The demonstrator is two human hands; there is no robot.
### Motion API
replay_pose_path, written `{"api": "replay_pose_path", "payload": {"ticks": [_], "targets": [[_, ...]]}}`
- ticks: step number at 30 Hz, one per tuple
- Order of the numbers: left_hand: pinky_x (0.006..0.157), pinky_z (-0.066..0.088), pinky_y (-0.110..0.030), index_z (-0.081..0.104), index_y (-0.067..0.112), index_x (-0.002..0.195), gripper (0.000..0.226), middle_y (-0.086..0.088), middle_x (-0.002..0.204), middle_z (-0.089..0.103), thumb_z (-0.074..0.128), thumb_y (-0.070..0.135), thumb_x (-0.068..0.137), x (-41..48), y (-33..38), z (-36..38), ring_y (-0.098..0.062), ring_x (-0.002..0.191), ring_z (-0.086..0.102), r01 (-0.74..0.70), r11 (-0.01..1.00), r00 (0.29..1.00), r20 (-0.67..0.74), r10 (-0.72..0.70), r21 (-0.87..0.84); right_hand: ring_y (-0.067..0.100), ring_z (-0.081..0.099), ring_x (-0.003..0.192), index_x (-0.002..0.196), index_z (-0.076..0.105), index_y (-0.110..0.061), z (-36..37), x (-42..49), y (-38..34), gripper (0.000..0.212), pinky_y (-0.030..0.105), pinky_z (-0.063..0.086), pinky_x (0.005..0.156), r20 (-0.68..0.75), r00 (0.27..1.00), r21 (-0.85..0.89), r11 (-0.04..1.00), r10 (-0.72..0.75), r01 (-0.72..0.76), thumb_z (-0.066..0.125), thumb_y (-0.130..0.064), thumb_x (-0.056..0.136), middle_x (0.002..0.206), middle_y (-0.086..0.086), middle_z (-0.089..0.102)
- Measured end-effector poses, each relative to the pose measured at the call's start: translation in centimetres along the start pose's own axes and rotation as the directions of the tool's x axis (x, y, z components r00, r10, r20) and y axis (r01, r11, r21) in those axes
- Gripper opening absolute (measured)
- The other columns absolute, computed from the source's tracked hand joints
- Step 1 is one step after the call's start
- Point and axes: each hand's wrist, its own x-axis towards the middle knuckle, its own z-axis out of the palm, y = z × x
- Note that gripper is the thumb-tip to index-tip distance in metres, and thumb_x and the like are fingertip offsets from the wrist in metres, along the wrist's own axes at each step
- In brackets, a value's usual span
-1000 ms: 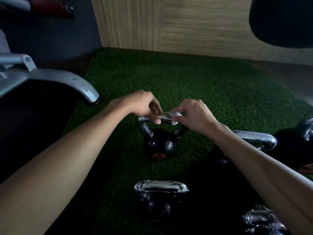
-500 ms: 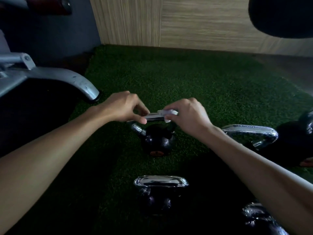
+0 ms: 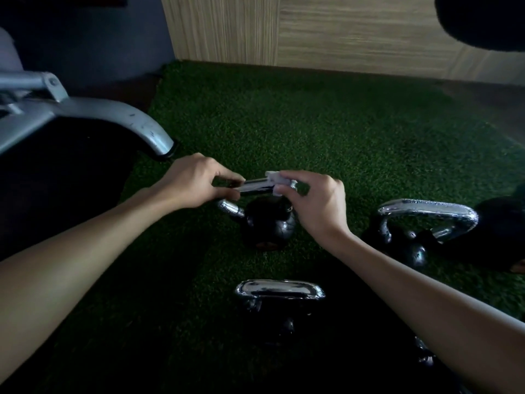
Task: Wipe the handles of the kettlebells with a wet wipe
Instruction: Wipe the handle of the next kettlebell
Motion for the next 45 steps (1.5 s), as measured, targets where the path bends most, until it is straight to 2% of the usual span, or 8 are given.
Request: {"api": "replay_pose_path", "payload": {"ticks": [7,12,16,35,37,39,41,45], "targets": [[0.039,0.026,-0.019,0.071,0.05,0.117,0.047,0.01,0.035,0.049,0.071,0.07,0.075,1.4,1.8,-0.3,-0.004,0.032,0.039,-0.004,0.997,0.999,0.036,0.007,-0.082,0.006,0.07,0.077,0.108,0.08,-0.032,-0.9,0.9,0.3,0.024,0.03,0.056,0.075,0.022,0.994,-0.006,0.994,0.11,-0.11,0.081,-0.032,0.084,0.099,-0.013,0.079],[0.044,0.033,-0.017,0.072,0.044,0.12,0.044,0.027,0.037,0.048,0.075,0.061,0.079,1.5,2.8,-1.0,0.004,0.038,0.046,-0.023,0.997,0.996,0.082,0.029,-0.079,-0.004,0.068,0.087,0.105,0.081,-0.031,-1.2,1.0,1.9,0.027,0.007,0.05,0.073,0.025,0.956,0.13,0.947,0.292,-0.293,0.086,-0.036,0.079,0.098,-0.016,0.077],[0.04,0.03,-0.018,0.073,0.039,0.12,0.046,0.029,0.038,0.048,0.076,0.059,0.079,1.4,2.4,-1.2,0.003,0.036,0.045,-0.003,0.994,0.996,0.088,0.013,-0.113,-0.002,0.07,0.088,0.094,0.081,-0.03,-0.4,1.0,2.1,0.023,0.022,0.058,0.08,0.058,0.888,0.299,0.841,0.456,-0.451,0.09,-0.027,0.073,0.095,-0.012,0.077],[0.041,0.02,-0.025,0.074,0.034,0.122,0.048,0.014,0.034,0.032,0.079,0.053,0.078,-1.3,-1.1,-0.6,-0.009,0.033,0.035,0.082,0.986,0.996,0.029,-0.079,-0.142,-0.001,0.07,0.086,0.083,0.072,-0.03,4.7,-0.2,3.7,0.019,0.026,0.056,0.09,0.288,0.774,0.517,0.589,0.564,-0.621,0.079,-0.014,0.089,0.074,-0.02,0.075],[0.051,0.036,-0.029,0.074,0.024,0.123,0.045,0.017,0.083,0.061,0.082,0.041,0.081,-1.3,-0.5,-0.8,0.017,0.065,0.057,0.061,0.987,0.998,0.018,-0.059,-0.147,0.004,0.073,0.092,0.088,0.073,-0.029,5.2,0.0,3.6,0.015,0.033,0.058,0.096,0.317,0.758,0.514,0.568,0.57,-0.642,0.079,-0.015,0.089,0.085,-0.016,0.079],[0.075,0.041,-0.034,0.074,0.021,0.124,0.044,-0.003,0.092,0.068,0.082,0.036,0.083,-1.3,-0.1,-1.0,0.017,0.08,0.03,0.08,0.984,0.997,-0.003,-0.081,-0.159,0.005,0.072,0.089,0.096,0.075,-0.024,5.0,0.7,2.9,0.013,0.027,0.06,0.084,0.321,0.743,0.502,0.559,0.587,-0.659,0.079,-0.014,0.089,0.097,-0.007,0.079],[0.078,0.041,-0.035,0.074,0.023,0.125,0.045,0.004,0.092,0.065,0.082,0.038,0.083,-1.1,0.2,-1.0,0.014,0.077,0.038,0.094,0.984,0.995,-0.012,-0.097,-0.153,-0.003,0.066,0.071,0.105,0.074,-0.016,4.0,1.3,2.5,0.015,0.013,0.049,0.056,0.323,0.734,0.487,0.561,0.597,-0.67,0.077,-0.012,0.091,0.098,-0.004,0.077],[0.046,0.037,-0.019,0.073,0.029,0.124,0.044,0.024,0.068,0.056,0.082,0.042,0.083,-0.5,0.9,-1.0,0.02,0.048,0.051,0.036,0.989,0.999,0.011,-0.035,-0.141,0.0,0.046,0.042,0.104,0.072,-0.021,1.4,2.4,2.3,0.013,0.017,0.037,0.043,0.31,0.74,0.49,0.567,0.597,-0.662,0.074,-0.014,0.093,0.081,-0.01,0.07]]}}
